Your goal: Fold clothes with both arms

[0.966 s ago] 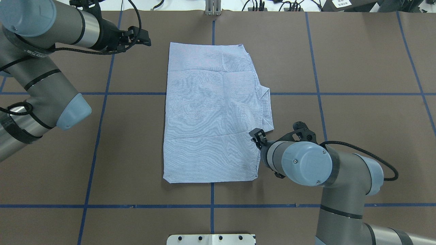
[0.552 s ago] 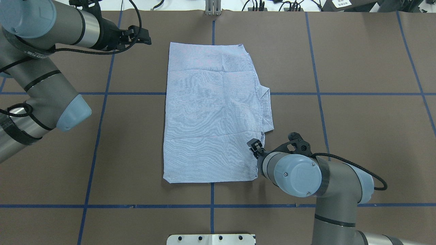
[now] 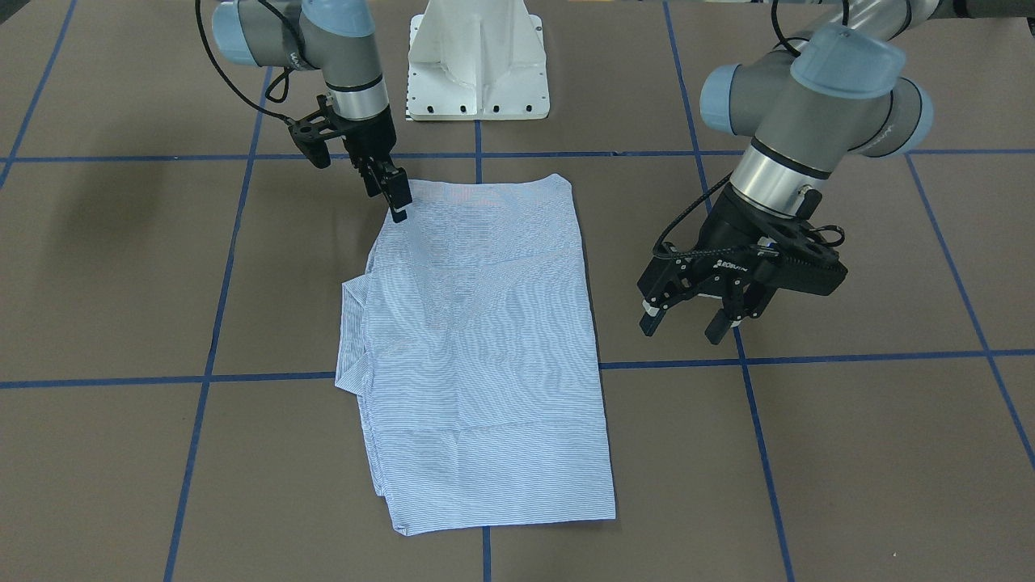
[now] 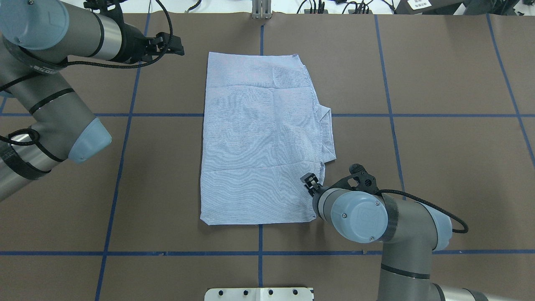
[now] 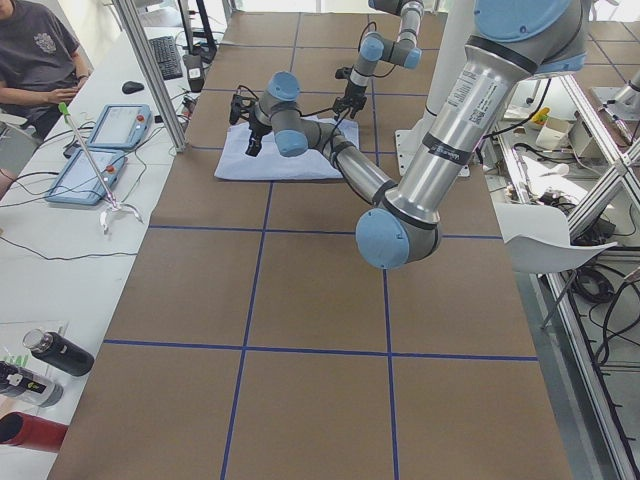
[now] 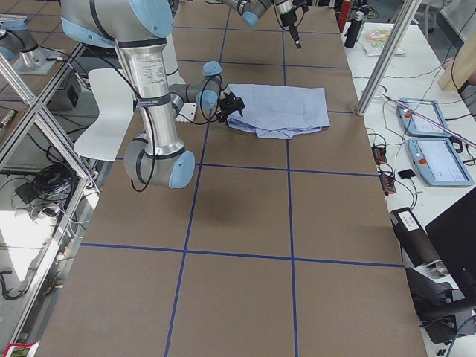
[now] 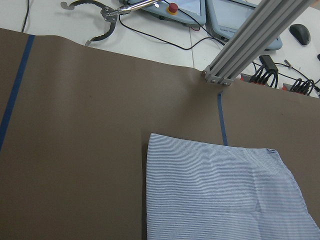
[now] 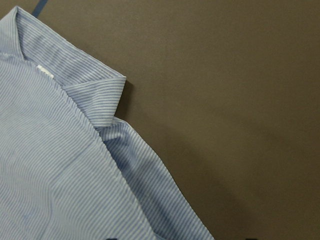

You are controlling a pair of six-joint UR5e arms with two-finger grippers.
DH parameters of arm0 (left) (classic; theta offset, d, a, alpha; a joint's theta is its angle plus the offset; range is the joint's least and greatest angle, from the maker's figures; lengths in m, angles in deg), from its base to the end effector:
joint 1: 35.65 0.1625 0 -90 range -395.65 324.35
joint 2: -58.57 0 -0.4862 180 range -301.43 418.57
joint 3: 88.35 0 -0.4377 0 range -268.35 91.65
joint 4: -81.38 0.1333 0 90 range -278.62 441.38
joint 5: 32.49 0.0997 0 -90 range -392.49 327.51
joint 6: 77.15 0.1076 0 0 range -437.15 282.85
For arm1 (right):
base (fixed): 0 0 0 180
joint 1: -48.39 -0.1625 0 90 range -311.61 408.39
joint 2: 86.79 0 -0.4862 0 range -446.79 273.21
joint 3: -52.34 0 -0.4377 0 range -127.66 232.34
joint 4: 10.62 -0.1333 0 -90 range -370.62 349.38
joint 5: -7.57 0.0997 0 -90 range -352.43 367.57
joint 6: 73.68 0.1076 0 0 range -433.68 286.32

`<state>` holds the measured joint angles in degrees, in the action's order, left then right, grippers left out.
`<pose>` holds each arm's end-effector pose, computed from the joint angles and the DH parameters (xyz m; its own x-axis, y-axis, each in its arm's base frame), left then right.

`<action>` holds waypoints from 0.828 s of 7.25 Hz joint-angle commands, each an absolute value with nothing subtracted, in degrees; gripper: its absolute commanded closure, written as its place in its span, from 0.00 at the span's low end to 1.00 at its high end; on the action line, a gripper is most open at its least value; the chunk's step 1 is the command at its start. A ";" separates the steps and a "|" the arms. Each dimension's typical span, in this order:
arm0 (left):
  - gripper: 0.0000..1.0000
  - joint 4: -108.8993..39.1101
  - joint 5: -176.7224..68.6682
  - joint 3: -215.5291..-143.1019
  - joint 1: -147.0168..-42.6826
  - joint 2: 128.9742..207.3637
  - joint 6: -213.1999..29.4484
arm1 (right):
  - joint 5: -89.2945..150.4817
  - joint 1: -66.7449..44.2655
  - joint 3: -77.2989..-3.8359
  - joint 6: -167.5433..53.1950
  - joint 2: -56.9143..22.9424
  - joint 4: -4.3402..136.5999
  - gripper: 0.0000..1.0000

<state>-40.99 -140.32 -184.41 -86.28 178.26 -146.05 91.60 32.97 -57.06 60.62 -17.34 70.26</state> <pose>0.3844 -0.6266 0.2748 0.4206 0.0277 -0.9068 0.4333 0.8720 0.2276 -0.5905 -0.3128 0.3315 0.2144 0.7797 0.5883 -0.6846 0.5496 -0.4789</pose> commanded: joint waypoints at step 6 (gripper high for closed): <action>0.06 -40.96 -139.99 -184.85 -86.37 178.19 -146.05 | 91.59 33.98 -55.68 59.92 -19.12 70.51 0.90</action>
<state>-40.96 -140.08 -184.56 -86.29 178.19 -146.05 91.59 33.73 -55.63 59.85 -19.05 70.44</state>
